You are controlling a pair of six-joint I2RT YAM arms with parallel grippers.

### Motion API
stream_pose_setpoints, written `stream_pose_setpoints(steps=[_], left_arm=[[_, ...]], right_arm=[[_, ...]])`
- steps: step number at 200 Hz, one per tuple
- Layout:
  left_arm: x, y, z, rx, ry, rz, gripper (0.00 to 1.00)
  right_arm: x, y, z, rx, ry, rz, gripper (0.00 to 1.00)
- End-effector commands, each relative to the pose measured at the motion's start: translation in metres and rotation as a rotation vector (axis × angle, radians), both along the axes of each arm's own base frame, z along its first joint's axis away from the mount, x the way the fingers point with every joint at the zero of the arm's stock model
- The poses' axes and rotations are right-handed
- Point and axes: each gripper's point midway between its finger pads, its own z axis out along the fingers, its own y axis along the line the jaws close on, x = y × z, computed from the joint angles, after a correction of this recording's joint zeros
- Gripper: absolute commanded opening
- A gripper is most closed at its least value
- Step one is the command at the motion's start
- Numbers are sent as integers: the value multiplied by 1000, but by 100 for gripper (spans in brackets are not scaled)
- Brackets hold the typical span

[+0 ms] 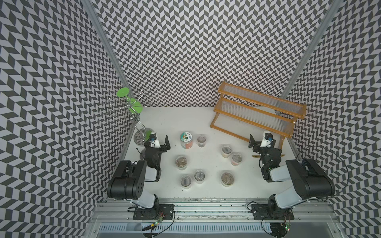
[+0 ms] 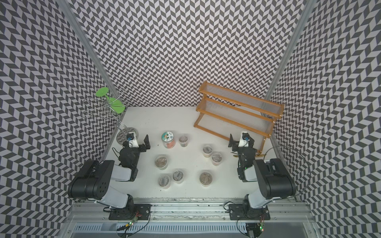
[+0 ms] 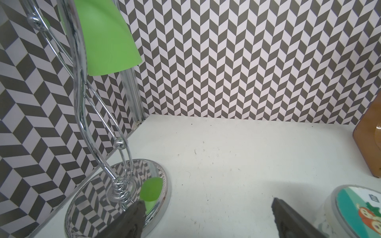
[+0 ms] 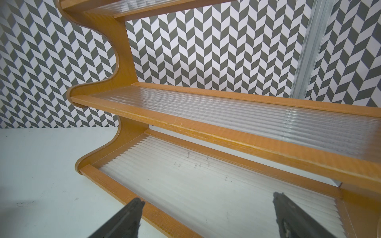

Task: Place the seed container on the shelf
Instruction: Move the shelf to the center of the board.

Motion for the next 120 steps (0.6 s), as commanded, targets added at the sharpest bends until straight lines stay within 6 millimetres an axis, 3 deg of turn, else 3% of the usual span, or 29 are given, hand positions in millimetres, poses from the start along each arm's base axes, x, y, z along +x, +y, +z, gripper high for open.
stream_pose_setpoints(steps=[1,38,48,51,58,64,75,100,120], left_arm=[[-16,5,28,3,-103,41,100],[-18,6,47,-55,-37,50,99],[-21,0,60,-83,-63,17,100],[-22,-1,63,-94,-72,8,100],[-25,-4,71,-132,-92,-8,100],[-27,-4,79,-184,-110,-12,99],[-28,-4,90,-277,-128,-12,100],[-24,-16,107,-444,-97,-73,100],[-21,-34,112,-530,-51,-171,100]], right_arm=[[-20,3,24,-9,-113,22,99],[-22,-14,36,88,-48,-73,99],[-19,-25,33,181,14,-141,99],[-12,-28,49,209,5,-161,100],[-9,-31,46,219,71,-189,99],[-6,-31,46,359,117,-209,99],[0,-14,52,390,174,-115,99],[-3,60,66,380,250,322,100],[-7,84,72,436,288,454,96]])
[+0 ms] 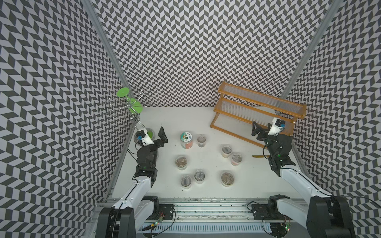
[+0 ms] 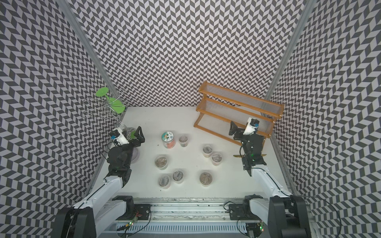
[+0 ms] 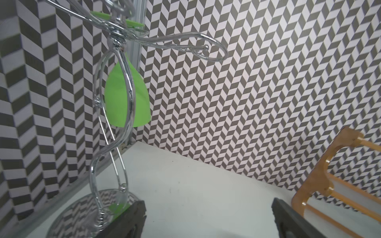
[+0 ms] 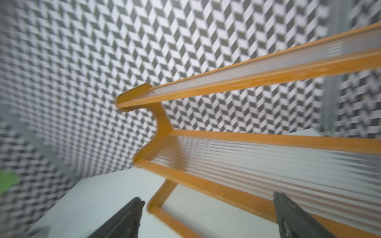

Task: Place the seed container on the shelf
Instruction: Move the shelf to the center of the board.

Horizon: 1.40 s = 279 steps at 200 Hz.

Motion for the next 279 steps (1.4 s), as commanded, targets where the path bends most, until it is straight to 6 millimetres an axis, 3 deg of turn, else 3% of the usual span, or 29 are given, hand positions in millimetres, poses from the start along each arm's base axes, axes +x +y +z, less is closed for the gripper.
stream_pose_setpoints(steps=[1,16,44,59,86,148,181,224,279], left_arm=[[4,-27,-5,-157,89,-165,100],[2,-58,7,-116,49,-340,99],[8,-98,14,-88,66,-518,100],[12,-120,16,-38,95,-575,100],[21,-150,13,48,177,-588,99],[48,-197,-2,128,293,-644,100],[68,-196,-8,108,370,-581,99],[59,-177,-11,113,362,-498,99],[43,-157,-7,142,375,-431,99]], right_arm=[[-16,50,-29,107,176,286,96],[-12,52,-27,128,187,280,94],[9,50,-25,201,250,188,88],[19,67,-18,186,255,225,84],[45,103,-12,-51,230,208,82],[114,156,-28,-301,274,143,80],[146,179,-28,-281,287,64,76],[174,206,-18,-241,232,-41,74],[208,209,-40,-236,279,-174,64]])
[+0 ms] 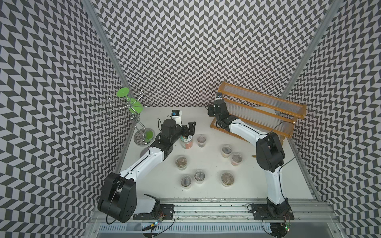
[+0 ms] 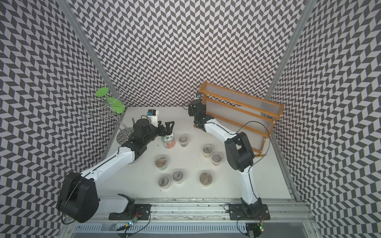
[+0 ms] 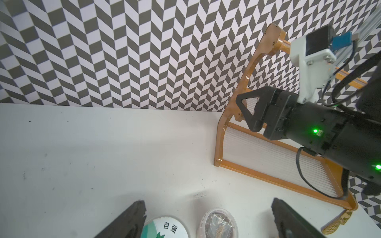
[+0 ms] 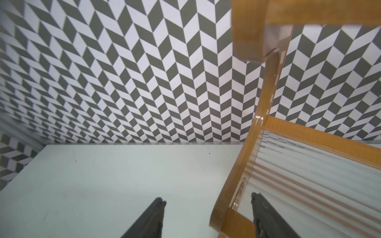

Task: Place the seed container on the shelf
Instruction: Move the shelf to the center of the board.

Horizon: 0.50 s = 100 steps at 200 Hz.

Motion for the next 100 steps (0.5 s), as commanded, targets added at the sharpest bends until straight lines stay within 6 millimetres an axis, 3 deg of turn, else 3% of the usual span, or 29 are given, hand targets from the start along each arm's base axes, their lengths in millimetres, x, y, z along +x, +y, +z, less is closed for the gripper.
stream_pose_setpoints(steps=[1,22,84,100], left_arm=[[-9,13,3,27,-5,49,99],[-16,21,9,24,-26,73,100],[-30,35,20,21,-58,116,100],[-31,39,21,25,-59,133,100]], right_arm=[[11,-7,-11,-6,13,-92,64],[15,-1,-19,-26,28,-98,62],[9,20,-18,-71,7,-74,33],[3,29,-13,-71,0,-48,31]])
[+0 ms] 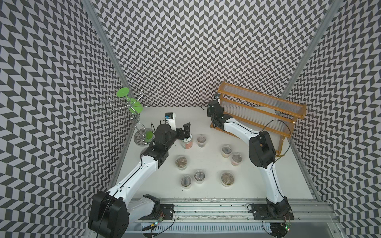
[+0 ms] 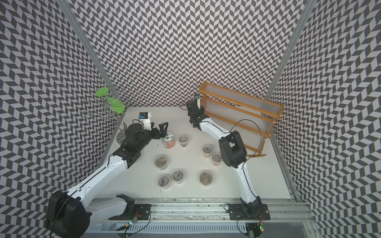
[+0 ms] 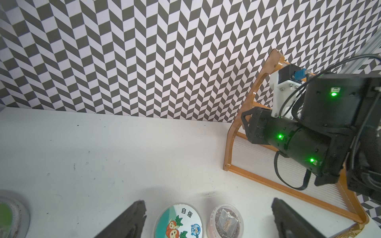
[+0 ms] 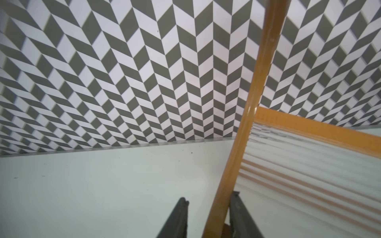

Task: Place the seed container on the shelf
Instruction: Move the shelf to the center of the board.

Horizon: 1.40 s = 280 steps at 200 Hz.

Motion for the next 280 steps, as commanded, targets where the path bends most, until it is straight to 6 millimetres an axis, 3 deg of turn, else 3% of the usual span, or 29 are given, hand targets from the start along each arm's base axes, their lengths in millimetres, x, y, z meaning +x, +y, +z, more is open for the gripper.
stream_pose_setpoints(steps=[1,65,100,156,187,218,244,280], left_arm=[[-4,10,0,16,1,37,100],[-7,26,-5,15,10,121,100],[-11,43,-12,-1,37,209,100],[-37,81,-23,-117,47,379,100],[-50,92,-34,-128,61,417,100],[-57,94,-41,-139,80,416,100],[-57,86,-39,-142,63,365,99],[-55,78,-39,-144,69,324,100]], right_arm=[[-6,24,11,11,-33,49,31],[-51,73,24,20,-46,192,28],[-88,105,25,45,-37,300,28],[-150,159,9,46,18,482,28],[-183,184,6,57,43,631,27],[-210,197,1,41,73,775,27],[-219,195,-2,17,91,811,27],[-225,189,27,31,52,813,34]])
